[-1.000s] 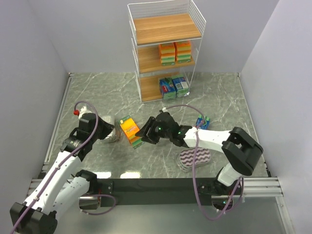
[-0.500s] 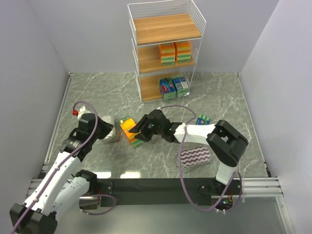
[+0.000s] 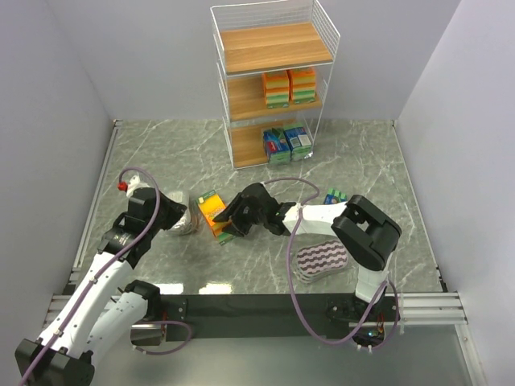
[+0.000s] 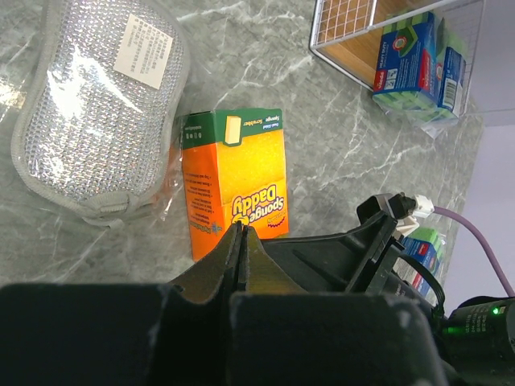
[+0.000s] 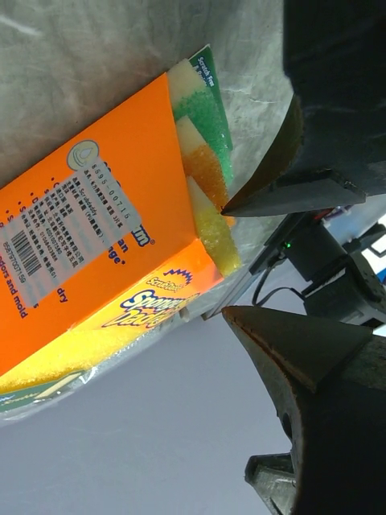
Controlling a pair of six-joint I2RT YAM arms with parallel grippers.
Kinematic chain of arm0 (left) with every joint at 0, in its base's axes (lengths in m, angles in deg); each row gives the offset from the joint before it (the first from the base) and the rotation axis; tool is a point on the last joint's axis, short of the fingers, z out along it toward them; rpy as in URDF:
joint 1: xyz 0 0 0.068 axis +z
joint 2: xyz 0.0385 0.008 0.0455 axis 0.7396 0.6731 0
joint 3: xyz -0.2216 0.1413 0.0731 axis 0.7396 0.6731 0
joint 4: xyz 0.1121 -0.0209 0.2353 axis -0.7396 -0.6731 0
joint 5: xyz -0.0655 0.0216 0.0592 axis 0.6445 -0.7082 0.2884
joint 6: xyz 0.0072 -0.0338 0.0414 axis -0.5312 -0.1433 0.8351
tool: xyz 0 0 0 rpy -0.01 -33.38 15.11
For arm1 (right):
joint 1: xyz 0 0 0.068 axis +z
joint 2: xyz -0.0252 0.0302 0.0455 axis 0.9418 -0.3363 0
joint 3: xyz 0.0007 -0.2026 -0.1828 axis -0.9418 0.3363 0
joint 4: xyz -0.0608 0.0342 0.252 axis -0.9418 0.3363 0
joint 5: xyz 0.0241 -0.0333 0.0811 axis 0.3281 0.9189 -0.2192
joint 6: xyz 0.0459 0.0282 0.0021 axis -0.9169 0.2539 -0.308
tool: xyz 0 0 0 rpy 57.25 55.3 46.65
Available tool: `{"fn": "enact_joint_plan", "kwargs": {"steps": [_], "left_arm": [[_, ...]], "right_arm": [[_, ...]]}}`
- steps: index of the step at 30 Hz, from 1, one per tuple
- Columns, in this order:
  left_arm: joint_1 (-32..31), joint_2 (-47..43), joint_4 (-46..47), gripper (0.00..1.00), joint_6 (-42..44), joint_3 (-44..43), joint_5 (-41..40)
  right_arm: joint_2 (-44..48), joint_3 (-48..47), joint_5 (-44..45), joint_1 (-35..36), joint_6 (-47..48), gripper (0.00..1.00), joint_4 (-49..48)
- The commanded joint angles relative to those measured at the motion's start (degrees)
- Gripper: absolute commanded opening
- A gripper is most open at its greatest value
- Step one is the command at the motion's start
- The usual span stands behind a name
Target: Place and organize the cleaning sponges onto the shelf
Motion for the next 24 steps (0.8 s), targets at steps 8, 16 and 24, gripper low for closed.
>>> {"fn": "enact_joint_plan", "kwargs": {"steps": [8, 16, 24], "left_arm": [[-0.09, -0.6, 0.41, 0.01, 0.89, 0.16, 0.05], [-0.09, -0.69, 0.85, 0.01, 0.63, 0.78, 0.4], [-0.09, -0.34, 0.67, 0.01, 0.89, 0.6, 0.41]], "right_arm": [[-0.72, -0.23, 5.75, -0.63, -4.63, 0.51, 2.2], [-0.63, -0.49, 7.6, -2.83, -1.73, 0.3, 6.58], [-2.74, -1.11, 6.46, -4.68, 2.91, 0.0, 5.27]]}}
